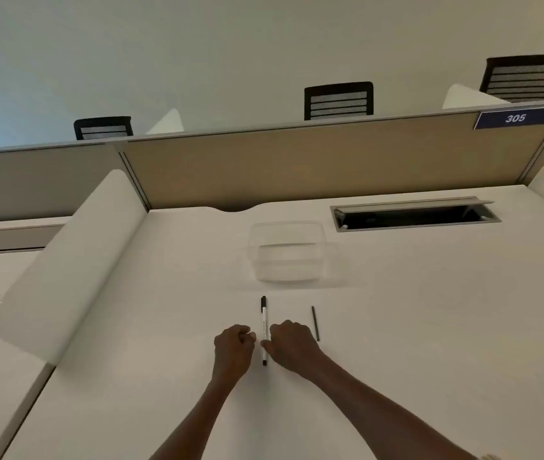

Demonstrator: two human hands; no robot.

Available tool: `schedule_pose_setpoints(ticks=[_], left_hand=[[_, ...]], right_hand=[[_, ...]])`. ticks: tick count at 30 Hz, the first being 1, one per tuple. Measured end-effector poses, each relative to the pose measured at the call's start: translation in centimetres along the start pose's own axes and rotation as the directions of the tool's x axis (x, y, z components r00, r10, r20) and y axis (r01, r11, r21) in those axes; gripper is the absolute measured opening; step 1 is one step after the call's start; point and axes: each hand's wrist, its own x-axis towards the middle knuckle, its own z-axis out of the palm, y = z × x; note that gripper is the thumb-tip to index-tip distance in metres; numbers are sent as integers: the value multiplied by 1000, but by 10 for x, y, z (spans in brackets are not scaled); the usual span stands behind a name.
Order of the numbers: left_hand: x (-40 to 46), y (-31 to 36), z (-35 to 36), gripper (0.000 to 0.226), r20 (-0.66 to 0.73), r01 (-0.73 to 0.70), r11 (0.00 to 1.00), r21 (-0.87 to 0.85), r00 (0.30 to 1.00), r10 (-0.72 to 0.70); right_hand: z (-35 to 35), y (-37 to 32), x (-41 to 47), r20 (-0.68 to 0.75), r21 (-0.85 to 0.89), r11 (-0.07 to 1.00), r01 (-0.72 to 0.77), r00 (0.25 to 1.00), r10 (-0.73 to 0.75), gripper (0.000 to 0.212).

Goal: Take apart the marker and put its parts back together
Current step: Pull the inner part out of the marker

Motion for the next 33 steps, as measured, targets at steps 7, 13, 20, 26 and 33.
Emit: schedule_pose_setpoints(ticks=[7,13,20,26,33], left_hand=[[-9,9,-1,21,38,137,979,-153,990,-132],[-8,7,1,20,62,185,967,-175,982,-177],[-12,9,3,15,101,236,940,-247,971,-218],[-13,16,5,17,259,369,786,-496,927,-272],[-16,53,-25,19,305,363,492,-792,932,-196]], right_hand=[[0,-10,0,86,55,996,-75,994,70,36],[1,-18,-1,105,141,979,-148,985,134,23],[2,-27,-11,8,192,966,-173,985,175,16],[-2,-27,-20,-102,253,963,-91,987,120,22],[-30,-13,-29,-42,603,780,-167,970,240,30]])
